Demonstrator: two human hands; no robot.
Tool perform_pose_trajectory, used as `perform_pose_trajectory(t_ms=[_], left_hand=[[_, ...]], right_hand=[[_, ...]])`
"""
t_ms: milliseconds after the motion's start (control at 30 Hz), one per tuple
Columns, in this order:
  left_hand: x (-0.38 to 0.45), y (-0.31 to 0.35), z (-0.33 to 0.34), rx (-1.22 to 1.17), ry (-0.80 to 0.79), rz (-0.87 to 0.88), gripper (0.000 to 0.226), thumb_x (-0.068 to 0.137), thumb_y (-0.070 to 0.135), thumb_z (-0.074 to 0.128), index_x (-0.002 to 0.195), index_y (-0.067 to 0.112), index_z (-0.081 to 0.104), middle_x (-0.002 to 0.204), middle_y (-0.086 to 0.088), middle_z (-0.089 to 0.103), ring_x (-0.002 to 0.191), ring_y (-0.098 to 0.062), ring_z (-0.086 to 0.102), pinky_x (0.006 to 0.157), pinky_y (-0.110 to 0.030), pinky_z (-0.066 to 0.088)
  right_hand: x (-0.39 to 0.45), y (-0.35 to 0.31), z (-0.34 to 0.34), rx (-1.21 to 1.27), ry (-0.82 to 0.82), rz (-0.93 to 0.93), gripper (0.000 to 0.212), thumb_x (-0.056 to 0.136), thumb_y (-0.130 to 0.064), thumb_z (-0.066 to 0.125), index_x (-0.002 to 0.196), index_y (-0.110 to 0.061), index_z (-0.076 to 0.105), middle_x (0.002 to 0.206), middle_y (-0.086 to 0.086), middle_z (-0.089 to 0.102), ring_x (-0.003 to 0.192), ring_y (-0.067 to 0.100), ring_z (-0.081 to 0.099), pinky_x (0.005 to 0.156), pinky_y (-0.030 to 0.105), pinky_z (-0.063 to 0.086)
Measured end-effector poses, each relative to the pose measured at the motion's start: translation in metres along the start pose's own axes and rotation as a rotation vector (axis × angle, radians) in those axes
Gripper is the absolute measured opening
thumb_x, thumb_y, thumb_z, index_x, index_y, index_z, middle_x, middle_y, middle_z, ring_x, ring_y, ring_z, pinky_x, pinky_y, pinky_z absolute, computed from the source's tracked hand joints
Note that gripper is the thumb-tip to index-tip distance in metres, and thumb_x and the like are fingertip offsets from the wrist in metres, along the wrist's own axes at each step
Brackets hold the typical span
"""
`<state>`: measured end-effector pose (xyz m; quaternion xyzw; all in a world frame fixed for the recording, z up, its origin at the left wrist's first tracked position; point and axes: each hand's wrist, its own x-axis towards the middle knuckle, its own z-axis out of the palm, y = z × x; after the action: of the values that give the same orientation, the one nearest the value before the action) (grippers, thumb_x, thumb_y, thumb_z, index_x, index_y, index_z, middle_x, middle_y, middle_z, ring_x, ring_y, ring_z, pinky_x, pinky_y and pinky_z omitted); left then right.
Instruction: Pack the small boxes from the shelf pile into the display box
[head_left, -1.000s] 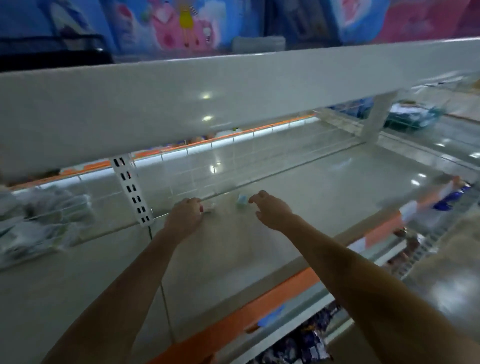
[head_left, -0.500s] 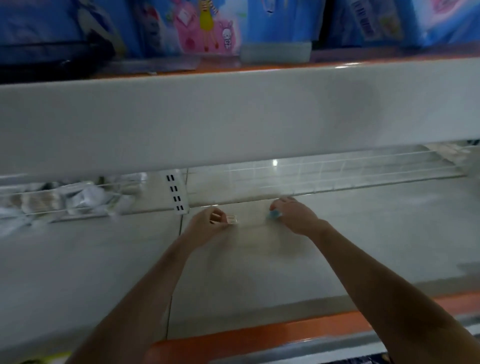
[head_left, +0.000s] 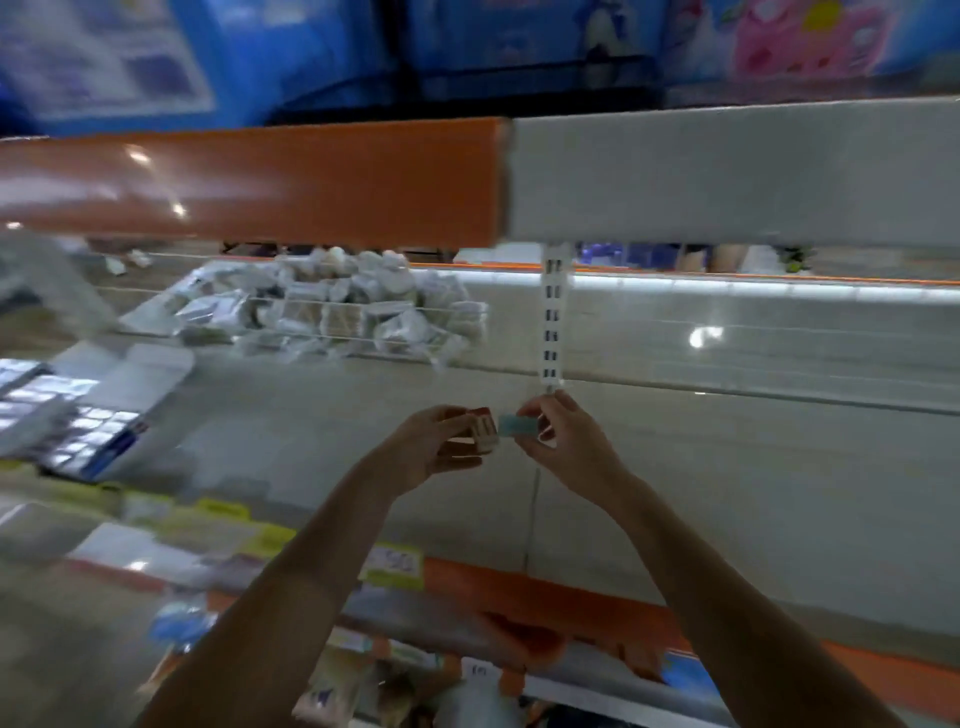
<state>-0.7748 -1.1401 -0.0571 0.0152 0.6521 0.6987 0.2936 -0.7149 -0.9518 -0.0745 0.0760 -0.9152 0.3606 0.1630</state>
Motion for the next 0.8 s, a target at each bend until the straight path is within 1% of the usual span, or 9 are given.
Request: perform_pose_trajectory(t_ms=[100, 200, 267, 333, 400, 500, 600, 700, 800], left_hand=[[-0.032, 0.001, -0.05, -0.027, 0.059, -0.013, 0.02, 0.094, 0.016, 0.054, 0.107, 0.003, 0.061, 0.082, -0.012, 0.073, 0.074, -0.024, 0.071, 0.056, -0.027, 0.056], [-0.069, 0.003, -0.104, -0.017, 0.075, -0.009, 0.017, 0.095, 0.02, 0.053, 0.104, 0.009, 0.062, 0.081, -0.007, 0.073, 0.073, -0.023, 0.071, 0.057, -0.025, 0.056], [-0.094, 0.005, -0.14, 0.008, 0.071, -0.001, 0.016, 0.095, 0.022, 0.054, 0.104, 0.014, 0.064, 0.081, -0.002, 0.073, 0.074, -0.019, 0.071, 0.059, -0.023, 0.056], [-0.119, 0.007, -0.175, 0.052, 0.09, -0.002, 0.013, 0.092, 0.023, 0.058, 0.103, 0.019, 0.064, 0.079, 0.002, 0.071, 0.073, -0.014, 0.07, 0.057, -0.021, 0.054], [-0.139, 0.008, -0.211, 0.093, 0.123, 0.008, 0.014, 0.09, 0.025, 0.062, 0.103, 0.022, 0.064, 0.081, 0.004, 0.069, 0.071, -0.012, 0.069, 0.053, -0.019, 0.05], [-0.167, 0.01, -0.264, 0.139, 0.163, 0.033, 0.016, 0.09, 0.028, 0.061, 0.105, 0.026, 0.063, 0.082, 0.006, 0.067, 0.071, -0.01, 0.066, 0.051, -0.017, 0.045], [-0.187, 0.011, -0.316, 0.143, 0.225, 0.074, 0.012, 0.09, 0.025, 0.061, 0.1, 0.029, 0.067, 0.078, 0.007, 0.069, 0.065, -0.007, 0.066, 0.05, -0.016, 0.044], [-0.199, 0.013, -0.37, 0.212, 0.31, 0.124, 0.012, 0.088, 0.022, 0.064, 0.098, 0.027, 0.068, 0.074, 0.008, 0.071, 0.061, -0.004, 0.066, 0.047, -0.012, 0.044], [-0.202, 0.017, -0.424, 0.274, 0.424, 0.136, 0.005, 0.084, 0.025, 0.068, 0.089, 0.026, 0.069, 0.069, 0.007, 0.071, 0.062, -0.004, 0.067, 0.044, -0.01, 0.04]], right_hand=[[0.007, -0.046, 0.039, 0.039, -0.01, -0.057, 0.027, 0.083, -0.014, 0.068, 0.107, -0.006, 0.059, 0.106, 0.006, 0.052, 0.084, 0.012, 0.055, 0.077, 0.018, 0.047], [0.014, -0.095, 0.08, 0.08, -0.021, -0.089, 0.026, 0.084, -0.014, 0.068, 0.106, -0.005, 0.059, 0.106, 0.005, 0.051, 0.084, 0.016, 0.057, 0.078, 0.027, 0.051], [0.02, -0.128, 0.108, 0.094, -0.023, -0.115, 0.026, 0.084, -0.014, 0.068, 0.106, -0.004, 0.059, 0.106, 0.007, 0.051, 0.083, 0.019, 0.058, 0.078, 0.031, 0.052], [0.026, -0.159, 0.138, 0.111, -0.026, -0.144, 0.027, 0.083, -0.014, 0.069, 0.105, -0.003, 0.059, 0.106, 0.009, 0.052, 0.081, 0.022, 0.059, 0.076, 0.033, 0.053], [0.031, -0.188, 0.167, 0.129, -0.035, -0.172, 0.027, 0.082, -0.013, 0.071, 0.104, -0.002, 0.061, 0.103, 0.009, 0.053, 0.079, 0.021, 0.059, 0.074, 0.031, 0.053], [0.042, -0.229, 0.21, 0.175, -0.047, -0.199, 0.027, 0.08, -0.01, 0.072, 0.103, -0.001, 0.062, 0.099, 0.005, 0.052, 0.077, 0.018, 0.059, 0.072, 0.027, 0.053], [0.056, -0.264, 0.247, 0.196, -0.088, -0.226, 0.026, 0.079, -0.009, 0.072, 0.103, -0.003, 0.062, 0.098, 0.001, 0.051, 0.079, 0.021, 0.061, 0.072, 0.03, 0.054], [0.077, -0.293, 0.283, 0.201, -0.107, -0.252, 0.025, 0.078, -0.007, 0.072, 0.101, -0.003, 0.063, 0.097, 0.003, 0.052, 0.08, 0.022, 0.06, 0.073, 0.034, 0.053], [0.101, -0.32, 0.319, 0.196, -0.108, -0.274, 0.026, 0.078, -0.011, 0.073, 0.102, -0.007, 0.064, 0.094, -0.003, 0.05, 0.08, 0.017, 0.058, 0.074, 0.029, 0.05]])
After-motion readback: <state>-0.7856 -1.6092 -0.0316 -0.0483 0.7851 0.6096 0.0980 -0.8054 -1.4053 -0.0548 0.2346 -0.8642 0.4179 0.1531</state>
